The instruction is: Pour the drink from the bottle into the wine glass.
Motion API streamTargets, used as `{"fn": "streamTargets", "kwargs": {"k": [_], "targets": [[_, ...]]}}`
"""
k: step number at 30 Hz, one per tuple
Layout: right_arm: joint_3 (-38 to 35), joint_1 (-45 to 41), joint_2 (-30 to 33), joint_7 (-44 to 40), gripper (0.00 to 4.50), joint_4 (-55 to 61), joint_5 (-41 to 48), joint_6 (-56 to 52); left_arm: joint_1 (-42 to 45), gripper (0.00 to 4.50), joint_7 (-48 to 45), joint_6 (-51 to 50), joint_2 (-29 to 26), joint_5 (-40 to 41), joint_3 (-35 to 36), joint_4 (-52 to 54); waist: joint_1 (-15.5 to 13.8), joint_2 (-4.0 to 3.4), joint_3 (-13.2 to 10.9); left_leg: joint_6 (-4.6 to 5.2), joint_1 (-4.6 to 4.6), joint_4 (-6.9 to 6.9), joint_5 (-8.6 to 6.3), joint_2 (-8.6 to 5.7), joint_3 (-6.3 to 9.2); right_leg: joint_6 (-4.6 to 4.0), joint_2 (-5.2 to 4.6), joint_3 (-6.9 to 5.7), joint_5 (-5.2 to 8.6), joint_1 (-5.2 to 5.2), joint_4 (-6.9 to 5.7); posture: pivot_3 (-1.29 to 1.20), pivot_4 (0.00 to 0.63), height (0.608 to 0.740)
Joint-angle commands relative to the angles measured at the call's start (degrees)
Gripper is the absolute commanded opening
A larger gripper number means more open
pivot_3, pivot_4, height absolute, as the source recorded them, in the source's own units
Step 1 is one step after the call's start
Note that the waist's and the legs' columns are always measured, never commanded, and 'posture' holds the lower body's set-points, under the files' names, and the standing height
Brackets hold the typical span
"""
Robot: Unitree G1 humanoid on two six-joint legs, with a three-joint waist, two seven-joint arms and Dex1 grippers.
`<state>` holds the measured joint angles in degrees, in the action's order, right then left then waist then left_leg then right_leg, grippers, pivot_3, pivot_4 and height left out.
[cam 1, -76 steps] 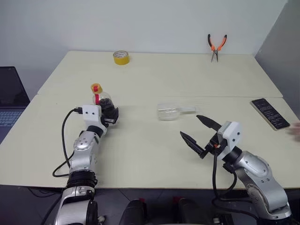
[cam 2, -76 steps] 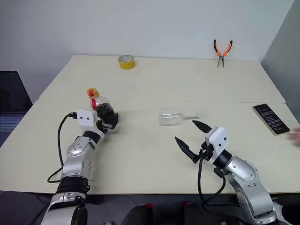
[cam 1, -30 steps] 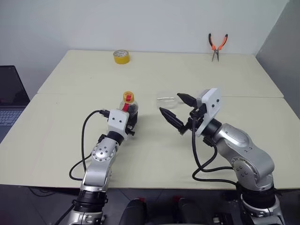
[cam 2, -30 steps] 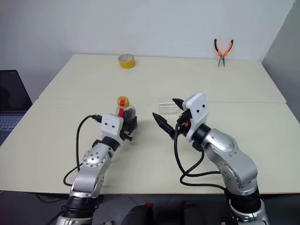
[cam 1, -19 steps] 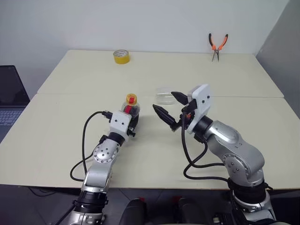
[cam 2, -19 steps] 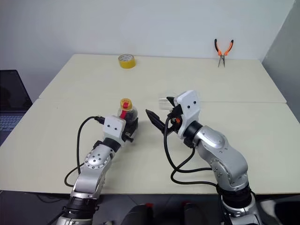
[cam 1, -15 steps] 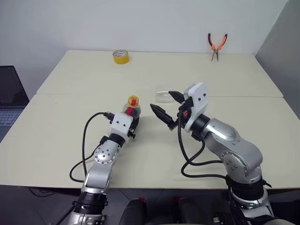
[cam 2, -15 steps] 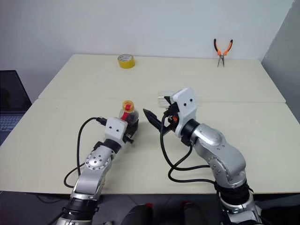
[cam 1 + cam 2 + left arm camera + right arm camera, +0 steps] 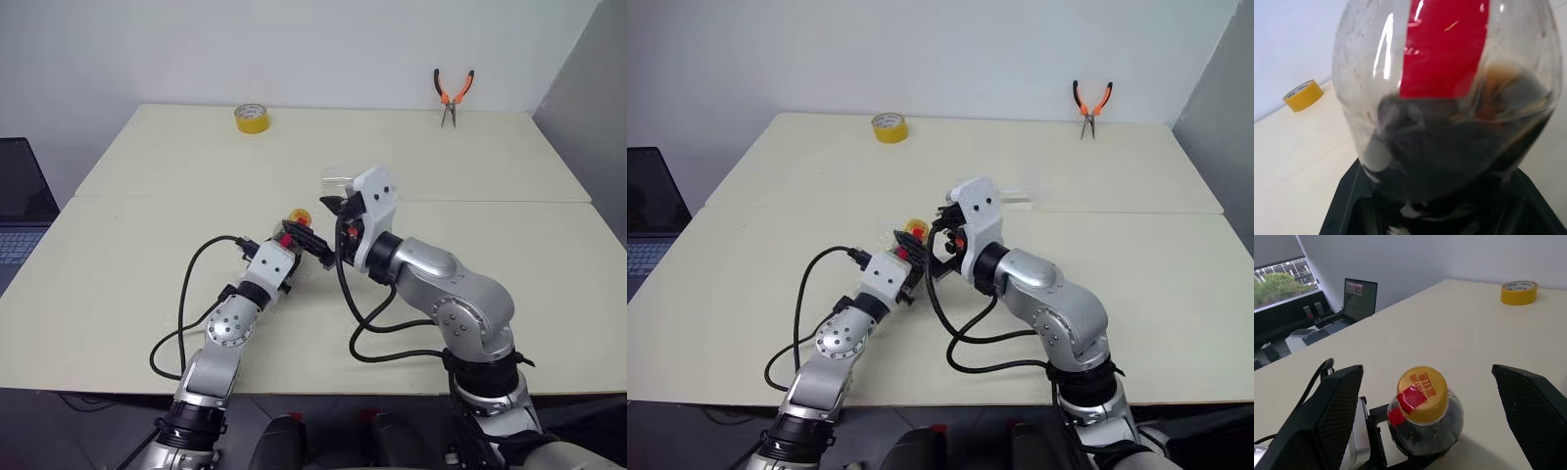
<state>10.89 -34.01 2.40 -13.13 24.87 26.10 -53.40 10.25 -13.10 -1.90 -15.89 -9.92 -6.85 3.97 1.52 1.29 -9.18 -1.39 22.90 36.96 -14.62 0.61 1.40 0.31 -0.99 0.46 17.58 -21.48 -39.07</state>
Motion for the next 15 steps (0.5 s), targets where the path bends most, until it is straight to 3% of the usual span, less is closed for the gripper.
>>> {"fn": "streamTargets", "kwargs": {"k": [1, 11, 15], "targets": [[-0.1, -1.8, -0.7, 0.0, 4.5, -0.3, -0.1, 0.6, 1.2, 1.81, 0.6, 2.4, 0.2, -0.1, 0.3, 1.8, 0.0, 0.0, 0.0, 0.0, 0.0, 0.0, 0.0, 0.0, 0.01, 0.0, 0.0, -0.01, 0.0, 0.0, 0.0, 0.0, 0.15, 0.74], [1.0, -1.2, 0.0, -0.1, 4.5, -0.7, -1.4, 0.9, 1.5, 1.81, 0.8, 3.4, 0.5, 0.0, 0.6, 0.6, 0.0, 0.0, 0.0, 0.0, 0.0, -0.02, 0.0, 0.01, 0.02, 0.0, 0.0, -0.02, 0.0, -0.01, 0.0, 0.0, 0.15, 0.74], [1.1, -1.0, 0.0, 0.0, 3.56, -1.0, -2.0, 1.2, 1.5, 1.81, 0.9, 3.3, 0.6, -0.1, 0.6, 0.7, 0.0, 0.0, 0.0, 0.0, 0.01, -0.02, 0.0, 0.01, 0.02, 0.0, 0.0, -0.02, 0.0, -0.02, 0.0, 0.0, 0.15, 0.74]]}}
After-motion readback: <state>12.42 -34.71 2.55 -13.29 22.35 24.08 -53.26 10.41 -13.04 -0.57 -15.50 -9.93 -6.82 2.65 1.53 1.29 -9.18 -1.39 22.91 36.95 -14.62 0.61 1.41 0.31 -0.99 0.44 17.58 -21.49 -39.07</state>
